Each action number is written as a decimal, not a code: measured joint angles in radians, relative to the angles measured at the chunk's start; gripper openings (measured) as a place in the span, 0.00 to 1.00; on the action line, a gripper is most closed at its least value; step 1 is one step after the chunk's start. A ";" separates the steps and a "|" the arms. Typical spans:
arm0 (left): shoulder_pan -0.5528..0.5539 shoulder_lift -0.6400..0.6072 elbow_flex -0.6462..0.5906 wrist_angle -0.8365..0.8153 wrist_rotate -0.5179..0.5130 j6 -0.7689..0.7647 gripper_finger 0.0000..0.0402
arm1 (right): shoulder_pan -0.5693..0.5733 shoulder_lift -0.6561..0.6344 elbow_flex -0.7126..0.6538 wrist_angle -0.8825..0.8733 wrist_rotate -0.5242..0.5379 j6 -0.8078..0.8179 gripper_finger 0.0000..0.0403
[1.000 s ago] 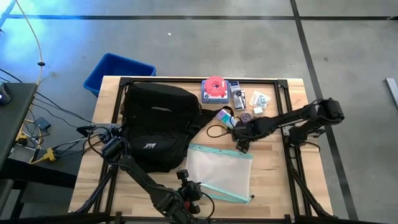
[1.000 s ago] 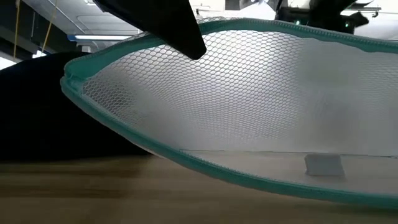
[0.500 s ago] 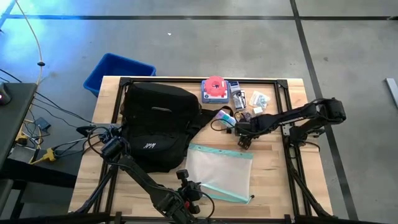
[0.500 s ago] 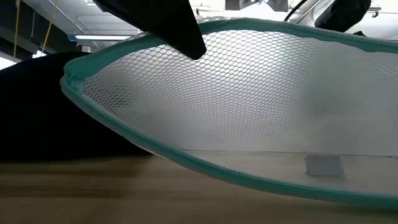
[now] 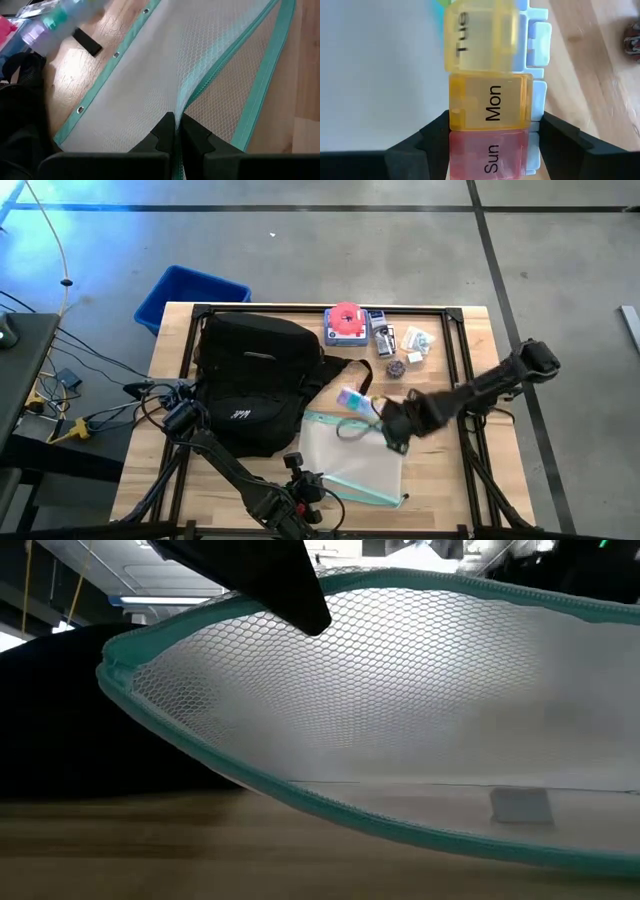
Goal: Unpack backpack
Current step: Put the medicine organizer into the zip bag
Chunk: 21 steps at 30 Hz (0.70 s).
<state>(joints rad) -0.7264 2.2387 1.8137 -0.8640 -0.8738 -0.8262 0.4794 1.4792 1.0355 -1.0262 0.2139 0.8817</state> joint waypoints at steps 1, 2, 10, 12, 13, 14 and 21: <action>0.000 0.000 0.000 -0.001 0.000 -0.001 0.00 | 0.056 0.000 0.041 -0.014 0.020 0.037 0.54; 0.001 0.000 0.000 -0.001 -0.001 -0.001 0.00 | 0.112 0.000 0.083 -0.009 0.036 0.069 0.54; 0.021 -0.001 0.000 0.001 -0.048 -0.027 0.00 | 0.518 0.035 0.224 0.310 0.078 0.231 0.54; 0.023 -0.001 0.000 0.002 -0.056 -0.029 0.00 | 0.582 0.077 0.224 0.404 0.070 0.289 0.54; 0.026 -0.001 0.000 0.002 -0.062 -0.036 0.00 | 0.606 0.103 0.224 0.449 0.066 0.316 0.54; 0.029 -0.001 0.000 0.003 -0.065 -0.043 0.00 | 0.621 0.132 0.224 0.485 0.064 0.338 0.54; 0.051 -0.001 0.000 0.033 -0.083 -0.062 0.00 | 0.601 0.279 0.221 0.493 -0.055 0.500 0.54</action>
<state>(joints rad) -0.6755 2.2375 1.8137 -0.8307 -0.9565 -0.8886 1.0808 1.7580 1.2565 -0.5332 0.1591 1.3816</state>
